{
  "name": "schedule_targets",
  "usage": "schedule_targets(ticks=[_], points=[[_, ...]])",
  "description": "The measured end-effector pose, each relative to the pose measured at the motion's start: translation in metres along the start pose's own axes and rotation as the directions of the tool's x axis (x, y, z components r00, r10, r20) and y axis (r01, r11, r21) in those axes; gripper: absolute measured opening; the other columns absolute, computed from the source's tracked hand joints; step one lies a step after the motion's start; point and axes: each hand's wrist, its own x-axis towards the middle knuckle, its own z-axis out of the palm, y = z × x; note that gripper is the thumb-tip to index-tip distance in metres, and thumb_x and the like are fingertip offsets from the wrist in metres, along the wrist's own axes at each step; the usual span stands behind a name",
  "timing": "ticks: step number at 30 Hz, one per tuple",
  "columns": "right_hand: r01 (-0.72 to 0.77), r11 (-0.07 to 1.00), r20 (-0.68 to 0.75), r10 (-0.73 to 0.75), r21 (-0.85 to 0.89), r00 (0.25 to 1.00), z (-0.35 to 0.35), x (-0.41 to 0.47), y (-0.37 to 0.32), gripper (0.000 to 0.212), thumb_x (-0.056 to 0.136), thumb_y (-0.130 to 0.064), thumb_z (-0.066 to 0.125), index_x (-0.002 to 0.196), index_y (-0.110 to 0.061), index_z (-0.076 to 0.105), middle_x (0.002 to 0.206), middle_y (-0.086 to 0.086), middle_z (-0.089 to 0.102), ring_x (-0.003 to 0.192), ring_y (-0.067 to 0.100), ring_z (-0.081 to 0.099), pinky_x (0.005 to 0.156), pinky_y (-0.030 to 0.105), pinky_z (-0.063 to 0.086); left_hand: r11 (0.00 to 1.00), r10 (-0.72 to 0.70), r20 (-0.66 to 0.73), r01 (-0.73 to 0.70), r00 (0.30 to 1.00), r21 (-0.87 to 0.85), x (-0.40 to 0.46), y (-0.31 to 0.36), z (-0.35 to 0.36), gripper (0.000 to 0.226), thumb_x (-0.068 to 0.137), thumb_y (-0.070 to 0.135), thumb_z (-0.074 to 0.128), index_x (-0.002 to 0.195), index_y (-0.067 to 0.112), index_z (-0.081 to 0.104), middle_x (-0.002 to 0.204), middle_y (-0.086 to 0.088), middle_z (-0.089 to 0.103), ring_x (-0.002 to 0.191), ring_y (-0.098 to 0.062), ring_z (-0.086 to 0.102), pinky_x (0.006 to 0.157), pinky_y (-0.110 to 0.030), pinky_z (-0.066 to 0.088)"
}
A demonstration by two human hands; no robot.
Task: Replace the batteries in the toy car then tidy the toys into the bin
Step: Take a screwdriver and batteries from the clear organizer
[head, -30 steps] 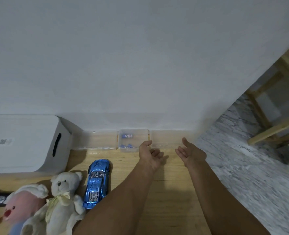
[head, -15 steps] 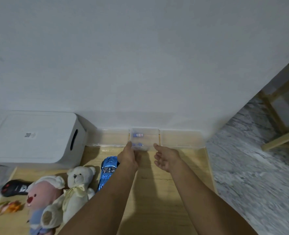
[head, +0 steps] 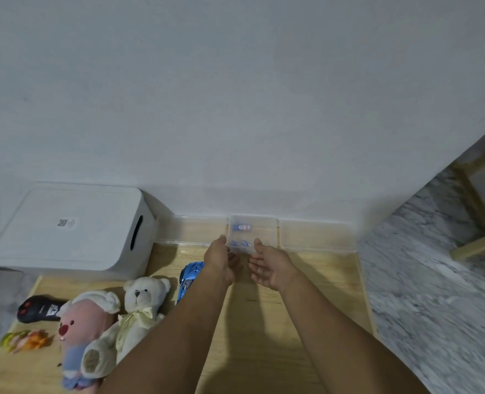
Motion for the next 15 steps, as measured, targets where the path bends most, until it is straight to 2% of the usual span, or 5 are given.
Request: schedule_targets(ticks=[2, 6, 9, 14, 15], points=[[0.037, 0.999, -0.031, -0.037, -0.008, 0.999, 0.002, 0.001, 0.003, 0.033, 0.09, -0.043, 0.063, 0.092, -0.009, 0.062, 0.089, 0.004, 0.066, 0.078, 0.016, 0.062, 0.082, 0.037, 0.049, 0.999, -0.019, 0.045, 0.021, 0.999, -0.04, -0.005, 0.002, 0.0, 0.046, 0.1, 0.043, 0.042, 0.096, -0.001, 0.056, 0.066, -0.01, 0.05, 0.039, -0.018, 0.049, 0.049, -0.027, 0.04], [0.093, 0.996, -0.077, -0.092, 0.004, 0.993, 0.007, 0.002, 0.006, 0.033, 0.091, -0.041, 0.062, 0.088, -0.008, 0.063, 0.086, 0.005, 0.07, 0.071, 0.015, 0.066, 0.073, 0.035, 0.052, 0.993, -0.037, 0.126, 0.05, 0.991, -0.104, -0.009, 0.003, 0.0, 0.064, 0.097, 0.057, 0.036, 0.097, -0.005, 0.056, 0.094, -0.019, 0.06, 0.071, -0.03, 0.058, 0.062, -0.036, 0.048], [0.124, 0.992, -0.078, -0.123, 0.005, 0.989, 0.008, -0.002, 0.003, 0.034, 0.091, -0.041, 0.062, 0.081, -0.008, 0.062, 0.077, 0.003, 0.068, 0.067, 0.015, 0.065, 0.067, 0.032, 0.051, 0.991, -0.04, 0.166, 0.06, 0.985, -0.117, -0.011, 0.003, -0.003, 0.071, 0.095, 0.062, 0.036, 0.094, -0.006, 0.057, 0.097, -0.021, 0.061, 0.076, -0.031, 0.06, 0.064, -0.036, 0.048], [0.195, 0.98, -0.085, -0.192, 0.024, 0.978, 0.011, -0.014, -0.009, 0.035, 0.092, -0.039, 0.061, 0.075, -0.009, 0.058, 0.076, 0.007, 0.065, 0.065, 0.018, 0.064, 0.063, 0.03, 0.051, 0.994, -0.034, 0.132, 0.048, 0.991, -0.102, -0.006, 0.003, -0.008, 0.068, 0.092, 0.066, 0.037, 0.091, 0.0, 0.053, 0.105, -0.016, 0.051, 0.101, -0.032, 0.058, 0.1, -0.048, 0.044], [0.199, 0.98, -0.089, -0.197, 0.01, 0.976, 0.011, -0.015, -0.009, 0.035, 0.092, -0.04, 0.06, 0.076, -0.009, 0.059, 0.077, 0.006, 0.065, 0.066, 0.018, 0.064, 0.065, 0.031, 0.052, 0.994, -0.037, 0.127, 0.05, 0.991, -0.1, -0.006, 0.003, -0.009, 0.068, 0.092, 0.066, 0.037, 0.092, 0.001, 0.052, 0.1, -0.013, 0.05, 0.094, -0.026, 0.058, 0.1, -0.048, 0.044]])
